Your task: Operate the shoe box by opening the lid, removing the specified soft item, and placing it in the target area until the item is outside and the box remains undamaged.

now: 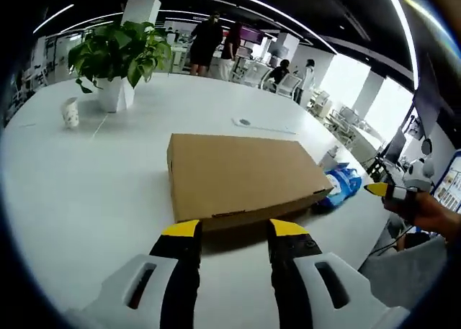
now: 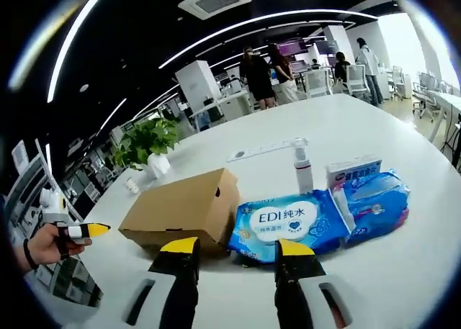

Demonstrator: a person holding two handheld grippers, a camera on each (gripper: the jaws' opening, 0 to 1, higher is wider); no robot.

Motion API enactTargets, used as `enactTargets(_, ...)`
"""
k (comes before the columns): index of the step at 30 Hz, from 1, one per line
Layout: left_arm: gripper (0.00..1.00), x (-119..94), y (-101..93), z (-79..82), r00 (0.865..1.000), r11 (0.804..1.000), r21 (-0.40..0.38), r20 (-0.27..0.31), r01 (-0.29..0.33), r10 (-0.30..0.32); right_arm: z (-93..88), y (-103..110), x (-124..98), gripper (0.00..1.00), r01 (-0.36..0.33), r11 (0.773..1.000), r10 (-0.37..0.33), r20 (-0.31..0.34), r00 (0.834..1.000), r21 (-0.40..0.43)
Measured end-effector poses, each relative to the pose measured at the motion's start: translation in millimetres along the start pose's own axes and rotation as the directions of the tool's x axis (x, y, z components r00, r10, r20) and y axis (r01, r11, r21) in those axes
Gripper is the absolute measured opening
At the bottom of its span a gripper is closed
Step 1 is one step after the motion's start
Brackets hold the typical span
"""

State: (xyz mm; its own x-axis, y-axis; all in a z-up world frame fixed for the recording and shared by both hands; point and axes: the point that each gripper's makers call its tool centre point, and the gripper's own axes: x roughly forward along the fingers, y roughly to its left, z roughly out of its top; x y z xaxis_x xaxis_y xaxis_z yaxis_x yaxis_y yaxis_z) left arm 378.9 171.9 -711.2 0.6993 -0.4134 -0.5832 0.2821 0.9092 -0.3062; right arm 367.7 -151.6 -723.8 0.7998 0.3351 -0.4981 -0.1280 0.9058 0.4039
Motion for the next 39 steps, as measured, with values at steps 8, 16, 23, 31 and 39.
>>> enactTargets(8,0.40,-5,-27.8,-5.9,1.000,1.000,0.009,0.015,0.015,-0.016,-7.6,-1,-30,0.43,0.079,0.973,-0.084,-0.012,0.996,-0.218)
enactTargets(16,0.40,-8,-38.8,-7.5,1.000,0.999,0.052,0.029,0.011,-0.013,-3.5,6,-38,0.45,0.082,0.967,-0.081,0.016,0.997,-0.240)
enactTargets(23,0.40,-10,-43.5,-11.0,0.999,0.998,0.056,0.048,0.000,-0.003,-0.8,6,-43,0.45,0.087,0.962,-0.084,0.024,0.996,-0.259)
enactTargets(31,0.40,-10,-46.0,-10.7,0.997,0.998,0.058,0.076,0.003,-0.008,-0.9,9,-45,0.45,0.086,0.964,-0.081,0.032,0.996,-0.252)
enactTargets(39,0.40,-14,-44.9,-9.7,0.996,0.998,0.064,0.088,-0.001,-0.004,-1.6,11,-47,0.45,0.082,0.963,-0.077,0.033,0.997,-0.258)
